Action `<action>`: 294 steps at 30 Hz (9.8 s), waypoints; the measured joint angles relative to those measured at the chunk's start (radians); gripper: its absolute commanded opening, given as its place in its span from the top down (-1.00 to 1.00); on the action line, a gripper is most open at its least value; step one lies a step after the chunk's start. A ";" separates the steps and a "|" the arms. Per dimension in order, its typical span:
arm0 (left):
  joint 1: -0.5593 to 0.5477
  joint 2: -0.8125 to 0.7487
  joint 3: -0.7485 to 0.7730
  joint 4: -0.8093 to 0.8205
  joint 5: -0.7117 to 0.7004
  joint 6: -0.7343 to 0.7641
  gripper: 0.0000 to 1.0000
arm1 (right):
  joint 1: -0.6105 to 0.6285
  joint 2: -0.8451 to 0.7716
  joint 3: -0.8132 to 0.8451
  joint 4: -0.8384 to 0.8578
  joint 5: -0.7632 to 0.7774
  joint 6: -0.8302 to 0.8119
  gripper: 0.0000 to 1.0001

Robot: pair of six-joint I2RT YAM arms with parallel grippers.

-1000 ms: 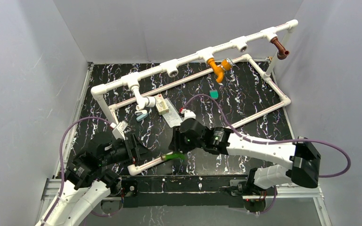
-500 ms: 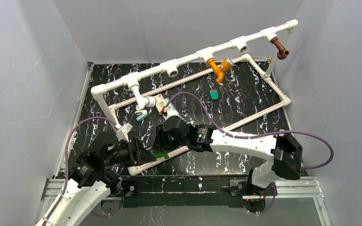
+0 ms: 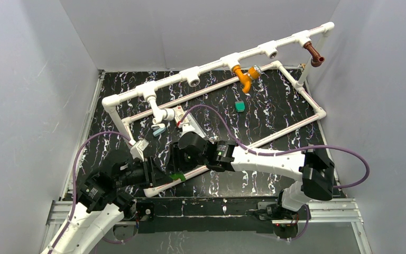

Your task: Install the water faucets

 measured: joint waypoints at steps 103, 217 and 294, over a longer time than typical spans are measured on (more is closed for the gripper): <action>0.000 -0.172 -0.049 0.705 0.266 -0.304 0.89 | -0.056 -0.531 -0.375 0.603 -0.421 0.016 0.97; 0.191 0.854 0.578 0.937 -1.130 0.889 -0.53 | -0.060 -0.439 -0.468 1.180 0.398 -1.574 0.97; 0.192 0.821 0.514 1.044 -1.108 0.860 -0.50 | -0.132 -0.327 -0.413 1.266 0.329 -1.643 0.97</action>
